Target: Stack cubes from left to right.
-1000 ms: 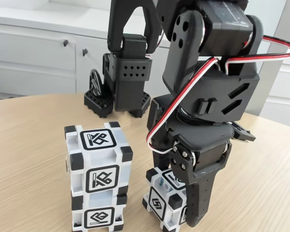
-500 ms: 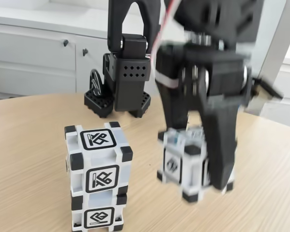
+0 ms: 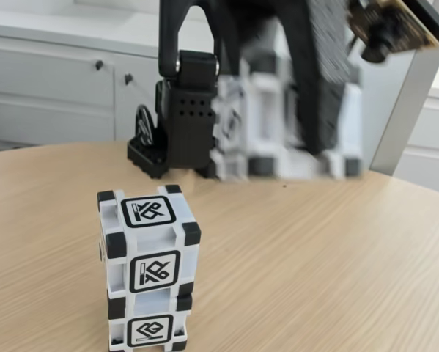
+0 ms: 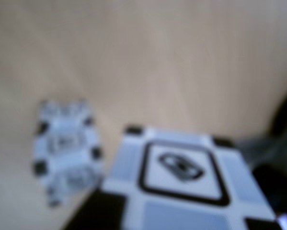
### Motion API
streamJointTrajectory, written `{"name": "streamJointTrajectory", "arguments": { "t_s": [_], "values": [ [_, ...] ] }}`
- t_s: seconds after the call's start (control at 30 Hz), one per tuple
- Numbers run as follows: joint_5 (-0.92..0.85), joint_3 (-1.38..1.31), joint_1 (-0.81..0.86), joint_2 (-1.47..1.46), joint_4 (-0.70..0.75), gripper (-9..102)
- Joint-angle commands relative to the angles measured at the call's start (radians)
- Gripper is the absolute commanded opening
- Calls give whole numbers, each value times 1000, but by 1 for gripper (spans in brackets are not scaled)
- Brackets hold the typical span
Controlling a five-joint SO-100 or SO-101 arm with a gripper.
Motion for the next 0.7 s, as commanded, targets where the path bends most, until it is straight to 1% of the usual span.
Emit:
{"name": "streamJointTrajectory", "arguments": {
  "t_s": [0.0,0.2,0.43,0.67],
  "values": [
    [-31,-115,60,44,64,16],
    [-120,-153,156,26,147,15],
    [-164,-140,276,26,144,15],
    [-184,-137,288,0,137,15]
  ]
}}
